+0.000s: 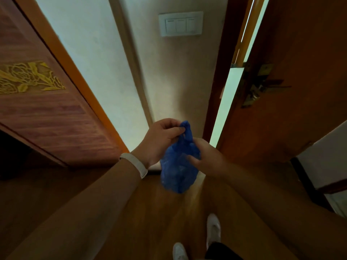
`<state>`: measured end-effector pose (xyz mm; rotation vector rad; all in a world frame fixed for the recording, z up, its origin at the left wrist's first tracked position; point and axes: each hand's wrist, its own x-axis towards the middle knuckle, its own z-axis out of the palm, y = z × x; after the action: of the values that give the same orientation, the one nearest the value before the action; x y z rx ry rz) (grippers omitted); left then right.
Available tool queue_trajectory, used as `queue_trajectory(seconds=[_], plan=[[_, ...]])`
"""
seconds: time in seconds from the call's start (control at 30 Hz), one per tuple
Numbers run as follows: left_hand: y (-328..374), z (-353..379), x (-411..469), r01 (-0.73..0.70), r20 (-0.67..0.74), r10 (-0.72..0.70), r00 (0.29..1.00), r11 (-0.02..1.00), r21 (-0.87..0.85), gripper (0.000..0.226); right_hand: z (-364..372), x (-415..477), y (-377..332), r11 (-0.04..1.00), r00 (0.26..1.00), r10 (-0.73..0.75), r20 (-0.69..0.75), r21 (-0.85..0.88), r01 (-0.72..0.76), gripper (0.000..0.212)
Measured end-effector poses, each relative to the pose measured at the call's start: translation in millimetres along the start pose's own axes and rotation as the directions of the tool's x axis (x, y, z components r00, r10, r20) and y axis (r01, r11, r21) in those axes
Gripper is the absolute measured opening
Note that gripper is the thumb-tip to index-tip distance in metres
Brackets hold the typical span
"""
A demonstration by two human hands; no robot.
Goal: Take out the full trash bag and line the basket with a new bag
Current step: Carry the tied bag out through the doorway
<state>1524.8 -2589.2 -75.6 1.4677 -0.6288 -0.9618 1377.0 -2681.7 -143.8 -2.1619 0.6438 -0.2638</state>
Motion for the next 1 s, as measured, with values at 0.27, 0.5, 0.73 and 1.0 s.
queue_trajectory(seconds=[0.27,0.5,0.73,1.0], plan=[[-25,-1,81,0.084,-0.097,-0.077,0.992,0.994,0.066,0.008,11,71,56,0.997,0.998,0.048,0.045,-0.055,-0.046,0.050],[-105,6,151,0.153,-0.091,-0.156,0.984,0.988,-0.036,0.019,36,137,141,1.000,0.990,0.018,0.137,0.007,-0.019,0.008],[-243,5,216,0.157,-0.148,-0.175,0.973,0.979,-0.128,0.015,108,190,280,1.000,0.991,-0.006,0.136,0.006,0.005,0.041],[-435,-9,299,0.179,-0.183,-0.192,0.964,0.980,-0.085,0.013,220,245,450,0.993,0.983,0.015,0.182,-0.121,0.007,0.045]])
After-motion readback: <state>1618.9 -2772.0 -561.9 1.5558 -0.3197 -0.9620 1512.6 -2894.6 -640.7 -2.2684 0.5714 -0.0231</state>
